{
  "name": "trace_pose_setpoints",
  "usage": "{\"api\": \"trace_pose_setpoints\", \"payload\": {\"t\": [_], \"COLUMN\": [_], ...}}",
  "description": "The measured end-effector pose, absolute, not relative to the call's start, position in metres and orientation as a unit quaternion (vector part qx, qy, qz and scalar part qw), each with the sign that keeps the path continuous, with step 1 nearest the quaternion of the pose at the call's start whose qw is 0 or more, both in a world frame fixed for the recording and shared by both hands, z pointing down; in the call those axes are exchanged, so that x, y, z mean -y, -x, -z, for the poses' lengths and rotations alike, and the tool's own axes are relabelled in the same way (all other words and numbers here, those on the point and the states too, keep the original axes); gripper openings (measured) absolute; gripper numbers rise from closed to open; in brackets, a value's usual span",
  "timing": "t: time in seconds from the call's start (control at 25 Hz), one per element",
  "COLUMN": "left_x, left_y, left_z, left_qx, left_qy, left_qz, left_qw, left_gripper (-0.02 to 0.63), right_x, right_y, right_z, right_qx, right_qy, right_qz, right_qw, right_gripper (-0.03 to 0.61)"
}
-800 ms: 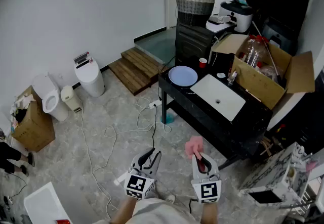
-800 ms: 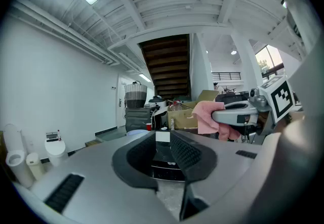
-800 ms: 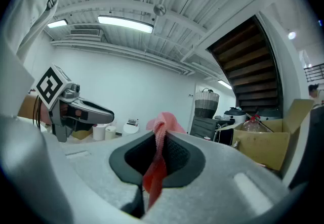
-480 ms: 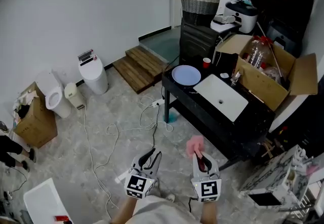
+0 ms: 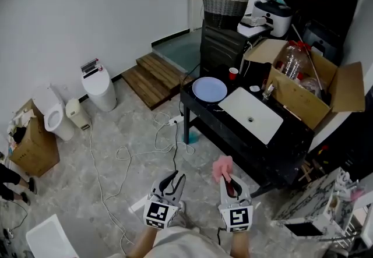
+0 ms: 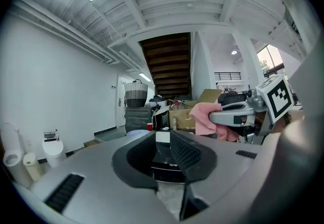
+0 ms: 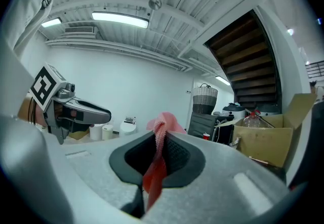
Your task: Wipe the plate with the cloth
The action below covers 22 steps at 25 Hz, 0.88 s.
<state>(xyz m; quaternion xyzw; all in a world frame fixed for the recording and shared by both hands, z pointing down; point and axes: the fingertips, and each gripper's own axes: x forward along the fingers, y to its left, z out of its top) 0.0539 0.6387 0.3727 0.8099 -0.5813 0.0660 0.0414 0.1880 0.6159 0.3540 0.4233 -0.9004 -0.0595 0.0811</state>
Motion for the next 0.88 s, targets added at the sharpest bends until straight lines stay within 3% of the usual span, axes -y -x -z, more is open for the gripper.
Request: {"api": "trace_pose_setpoints", "payload": {"t": [0.88], "left_x": [-0.493], "left_y": [0.012], "left_z": [-0.372], "left_qx": [0.549], "left_qy": [-0.833], "left_qz": [-0.056], "left_qw": [0.040], "left_gripper": [0.077], "right_x": [-0.479], "right_y": [-0.116], "right_z": [-0.361], "right_qx": [0.889], "right_qy": [-0.440], "right_qz": [0.066], "right_qw": [0.105], "right_gripper": [0.025]}}
